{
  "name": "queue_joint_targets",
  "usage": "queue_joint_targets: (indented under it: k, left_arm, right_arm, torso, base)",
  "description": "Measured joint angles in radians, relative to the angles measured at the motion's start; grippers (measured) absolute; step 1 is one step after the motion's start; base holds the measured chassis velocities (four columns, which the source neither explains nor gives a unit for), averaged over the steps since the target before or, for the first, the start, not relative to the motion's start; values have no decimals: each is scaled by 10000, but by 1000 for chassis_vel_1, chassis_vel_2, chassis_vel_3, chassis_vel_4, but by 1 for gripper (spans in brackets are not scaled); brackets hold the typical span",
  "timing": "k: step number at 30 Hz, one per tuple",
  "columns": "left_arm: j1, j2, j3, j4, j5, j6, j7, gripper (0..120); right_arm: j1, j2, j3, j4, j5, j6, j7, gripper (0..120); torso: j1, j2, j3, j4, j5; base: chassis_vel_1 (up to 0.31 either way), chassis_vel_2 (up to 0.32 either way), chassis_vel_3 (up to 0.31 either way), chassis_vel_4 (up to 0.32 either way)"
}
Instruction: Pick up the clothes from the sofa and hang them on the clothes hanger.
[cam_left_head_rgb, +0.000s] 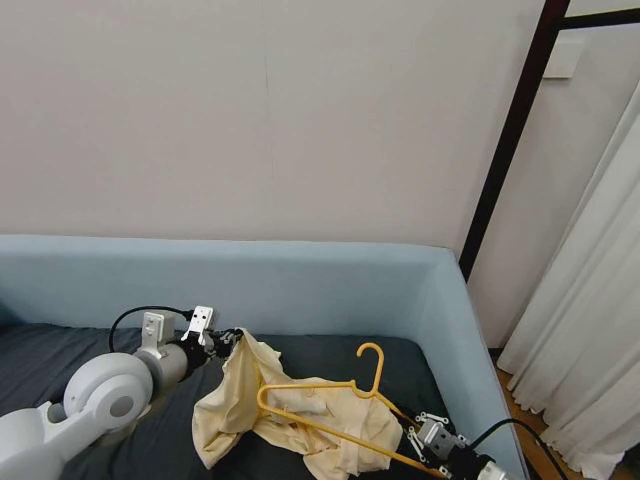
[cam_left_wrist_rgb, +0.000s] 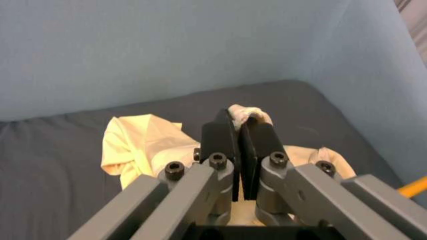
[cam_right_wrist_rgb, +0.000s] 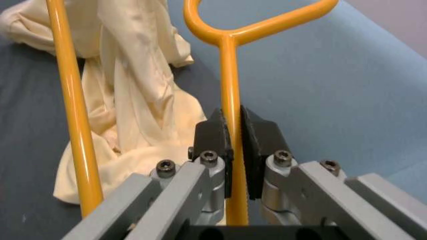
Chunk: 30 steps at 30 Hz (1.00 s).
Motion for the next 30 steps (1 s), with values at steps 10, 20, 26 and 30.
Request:
queue_joint_targets:
  k: [10,20,26,30]
  left_arm:
    - [-257,-330,476,-151,40,136,-266,0]
    - [-80,-298,566,-285,135,202,-181,0]
    - [199,-258,508,-727,172,206,-265,0]
    - [210,-281,545,-907,271,230,-272,0]
  right_arm:
    - [971,273,-901,-249,65,-429,0,4]
    - [1903,616,-1678,-670,-66,-1044,436,4]
    - [2004,755,-1535,-787,8,-1678,1288,4]
    - [2108,811,-1481,-800,64,-1852,1527,4]
  torso:
    - [1,0,1,-2,-1]
    - [2,0,2,-1,-2]
    - [1,0,1,-3,-1]
    - [2,-1,1,0,-1]
  base:
    - [0,0,0,0]
    - [0,0,0,0]
    - [0,0,0,0]
    - [0,0,0,0]
